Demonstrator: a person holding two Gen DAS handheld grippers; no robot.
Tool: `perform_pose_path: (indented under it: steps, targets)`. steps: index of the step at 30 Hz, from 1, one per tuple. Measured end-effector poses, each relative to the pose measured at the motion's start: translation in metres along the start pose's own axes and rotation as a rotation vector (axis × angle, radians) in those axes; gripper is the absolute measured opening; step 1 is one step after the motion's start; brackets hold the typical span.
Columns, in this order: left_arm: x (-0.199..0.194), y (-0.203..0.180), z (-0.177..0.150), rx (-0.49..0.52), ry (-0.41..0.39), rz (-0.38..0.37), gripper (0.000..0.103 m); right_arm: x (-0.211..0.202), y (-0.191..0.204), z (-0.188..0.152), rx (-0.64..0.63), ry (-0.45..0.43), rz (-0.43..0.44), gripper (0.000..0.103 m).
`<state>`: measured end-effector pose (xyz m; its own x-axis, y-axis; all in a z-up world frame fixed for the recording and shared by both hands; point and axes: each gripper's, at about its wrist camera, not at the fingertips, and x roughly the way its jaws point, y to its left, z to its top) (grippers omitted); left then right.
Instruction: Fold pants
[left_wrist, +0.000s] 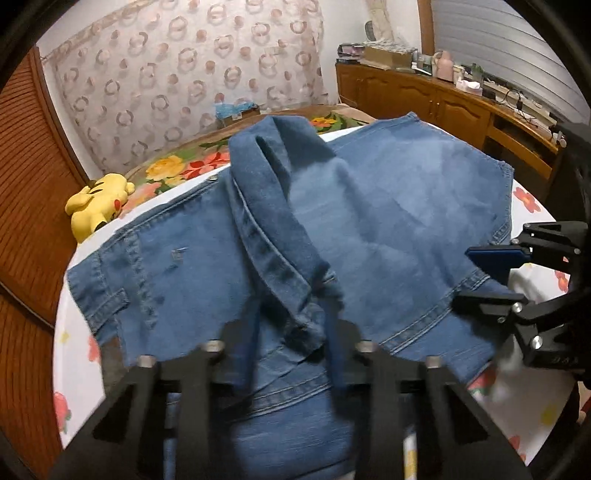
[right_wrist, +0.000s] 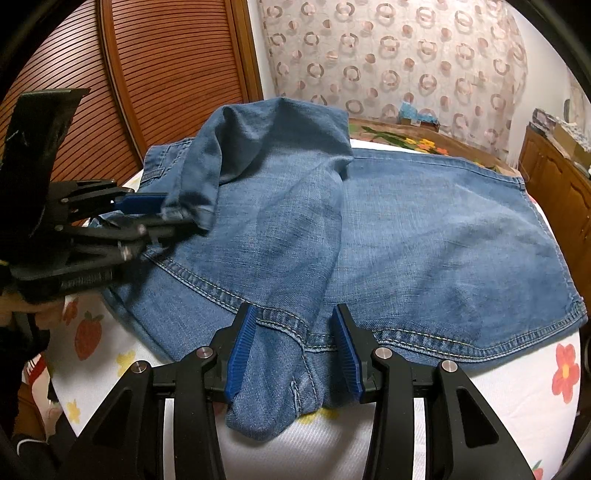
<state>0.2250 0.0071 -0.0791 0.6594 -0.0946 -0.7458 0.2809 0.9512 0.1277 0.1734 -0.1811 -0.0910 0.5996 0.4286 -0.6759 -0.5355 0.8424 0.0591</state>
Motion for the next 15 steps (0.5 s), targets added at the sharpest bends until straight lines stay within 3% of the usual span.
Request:
perform_pose_path:
  steps: [1,2,9,15]
  targets:
    - [-0.004,0.006,0.0,-0.011,-0.008,0.002,0.015,0.0,0.0,0.0,0.0,0.0,0.0,0.045]
    - [-0.008,0.012,0.0,-0.022,-0.016,0.008,0.012,0.0,0.0,0.0,0.001,0.0,0.001,0.045]
    - [-0.031,0.074,0.0,-0.134,-0.062,0.075,0.012,0.0,0.002,-0.001,-0.004,0.003,-0.005,0.045]
    - [-0.037,0.093,0.005,-0.156,-0.08,0.132,0.012,0.001,0.002,-0.001,-0.008,0.003,-0.008,0.045]
